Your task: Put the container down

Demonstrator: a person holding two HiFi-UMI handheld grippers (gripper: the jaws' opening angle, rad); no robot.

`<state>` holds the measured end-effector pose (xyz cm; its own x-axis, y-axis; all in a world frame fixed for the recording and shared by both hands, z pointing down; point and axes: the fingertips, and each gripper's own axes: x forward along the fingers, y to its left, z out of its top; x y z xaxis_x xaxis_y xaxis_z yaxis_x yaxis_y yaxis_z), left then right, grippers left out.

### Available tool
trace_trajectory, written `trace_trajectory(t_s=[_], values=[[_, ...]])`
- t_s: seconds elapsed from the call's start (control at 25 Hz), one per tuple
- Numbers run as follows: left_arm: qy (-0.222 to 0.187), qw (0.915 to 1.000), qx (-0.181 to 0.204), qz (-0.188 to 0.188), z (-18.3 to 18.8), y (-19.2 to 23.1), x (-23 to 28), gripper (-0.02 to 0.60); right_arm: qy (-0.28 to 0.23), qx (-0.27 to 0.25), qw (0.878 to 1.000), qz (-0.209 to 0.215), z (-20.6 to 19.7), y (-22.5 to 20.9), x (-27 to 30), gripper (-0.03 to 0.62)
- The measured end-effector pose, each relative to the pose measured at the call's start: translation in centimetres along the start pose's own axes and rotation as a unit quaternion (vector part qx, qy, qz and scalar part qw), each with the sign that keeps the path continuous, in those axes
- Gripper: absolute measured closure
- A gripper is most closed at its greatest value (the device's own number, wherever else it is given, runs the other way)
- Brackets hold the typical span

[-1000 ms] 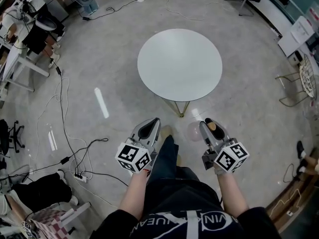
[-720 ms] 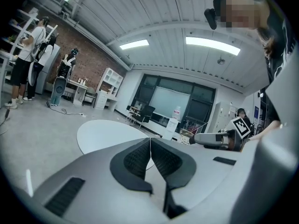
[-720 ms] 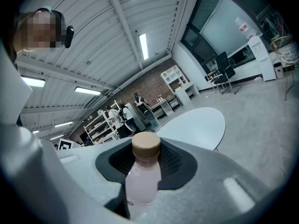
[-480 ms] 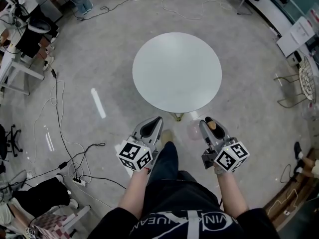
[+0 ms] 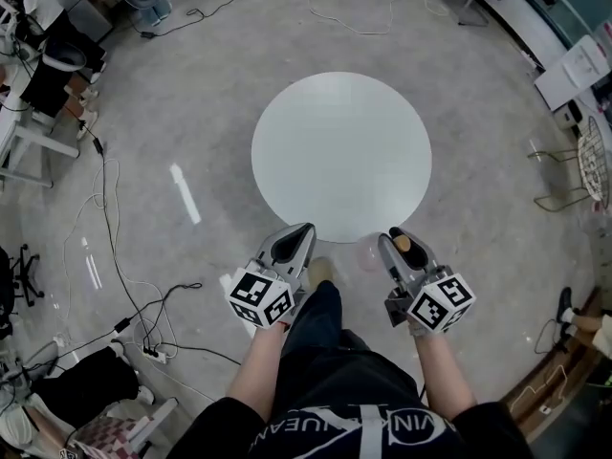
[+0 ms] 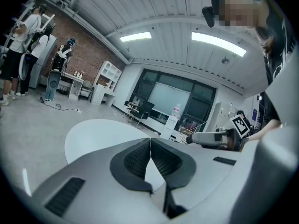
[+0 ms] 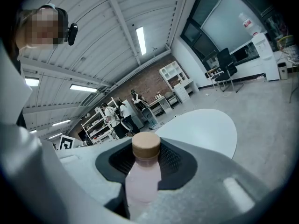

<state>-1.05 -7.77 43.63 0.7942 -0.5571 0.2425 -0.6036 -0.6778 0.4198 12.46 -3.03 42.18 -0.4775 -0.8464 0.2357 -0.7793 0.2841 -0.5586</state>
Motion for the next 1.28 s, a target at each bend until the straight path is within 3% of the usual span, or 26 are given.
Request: trace_trajectory(t_s=[0.88, 1.28], values=[[0.034, 0.9991, -0.017, -0.019, 1.2, 8.0, 7.7, 0.568, 0.005, 0.011, 1.0, -0.028, 2.9, -5.7, 9.5, 0.471], [0.041, 0.9984, -0.036, -0.012, -0.4, 8.6, 9.0, 0.568, 0.027, -0.004, 0.999, -0.019, 3.1, -7.7, 12.4, 0.471]])
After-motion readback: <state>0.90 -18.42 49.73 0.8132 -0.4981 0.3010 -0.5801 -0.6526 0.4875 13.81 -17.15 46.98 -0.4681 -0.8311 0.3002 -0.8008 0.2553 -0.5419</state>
